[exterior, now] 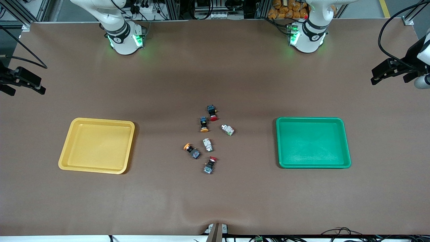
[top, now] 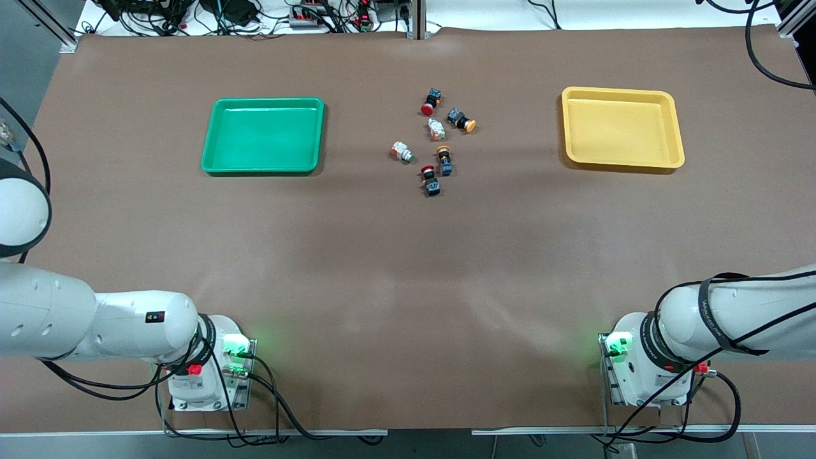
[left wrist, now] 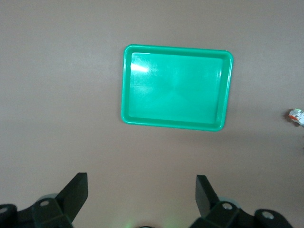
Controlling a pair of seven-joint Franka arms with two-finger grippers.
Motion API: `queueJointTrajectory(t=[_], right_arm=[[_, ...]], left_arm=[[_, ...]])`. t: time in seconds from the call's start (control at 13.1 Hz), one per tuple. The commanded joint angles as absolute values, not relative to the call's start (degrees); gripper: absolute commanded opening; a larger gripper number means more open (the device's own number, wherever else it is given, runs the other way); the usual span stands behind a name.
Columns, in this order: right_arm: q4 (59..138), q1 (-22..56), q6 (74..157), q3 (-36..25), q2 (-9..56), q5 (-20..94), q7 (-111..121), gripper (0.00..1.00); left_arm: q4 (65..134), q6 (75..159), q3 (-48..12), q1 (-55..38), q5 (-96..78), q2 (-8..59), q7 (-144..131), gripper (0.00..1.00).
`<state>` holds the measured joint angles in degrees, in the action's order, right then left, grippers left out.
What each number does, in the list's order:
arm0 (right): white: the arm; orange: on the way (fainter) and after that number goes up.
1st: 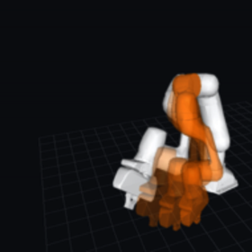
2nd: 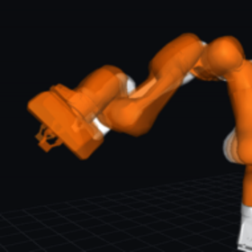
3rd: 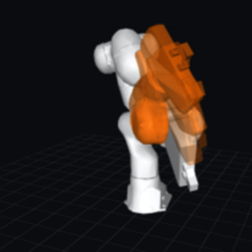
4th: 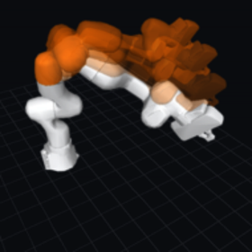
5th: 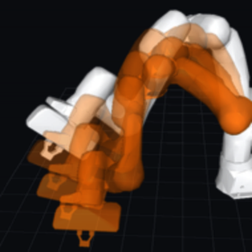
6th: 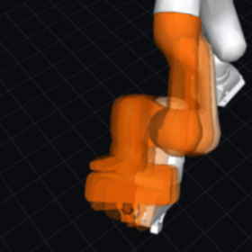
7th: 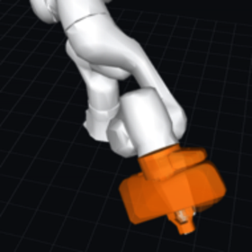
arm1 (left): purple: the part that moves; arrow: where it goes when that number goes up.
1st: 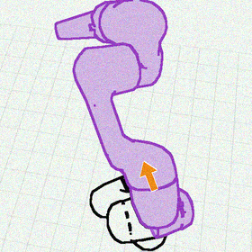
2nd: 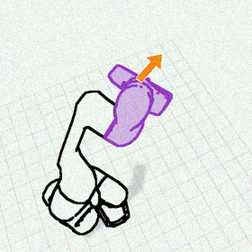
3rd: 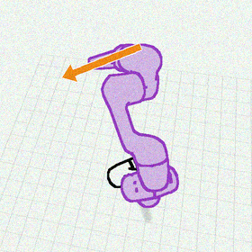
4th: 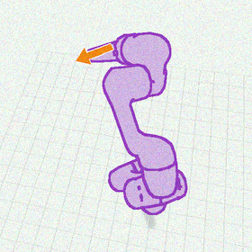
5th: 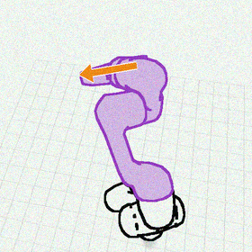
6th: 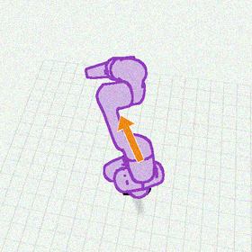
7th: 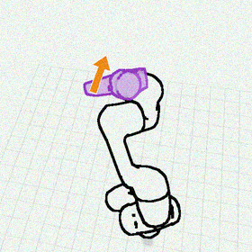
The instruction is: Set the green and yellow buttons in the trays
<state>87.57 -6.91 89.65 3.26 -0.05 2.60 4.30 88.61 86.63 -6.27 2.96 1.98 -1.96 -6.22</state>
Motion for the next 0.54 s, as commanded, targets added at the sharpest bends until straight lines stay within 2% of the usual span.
queueJointTrajectory(t=[0.0,0.46], right_arm=[[86.84,-8.09,88.86,4.13,0.09,2.46,3.6,1.0],[86.84,-8.09,88.86,4.22,0.09,2.46,3.6,1.0]], left_arm=[[87.1,85.25,-6.33,3.34,1.32,-1.23,-6.15,1.0],[86.4,85.69,-6.33,2.99,0.7,2.28,-6.5,1.0]])
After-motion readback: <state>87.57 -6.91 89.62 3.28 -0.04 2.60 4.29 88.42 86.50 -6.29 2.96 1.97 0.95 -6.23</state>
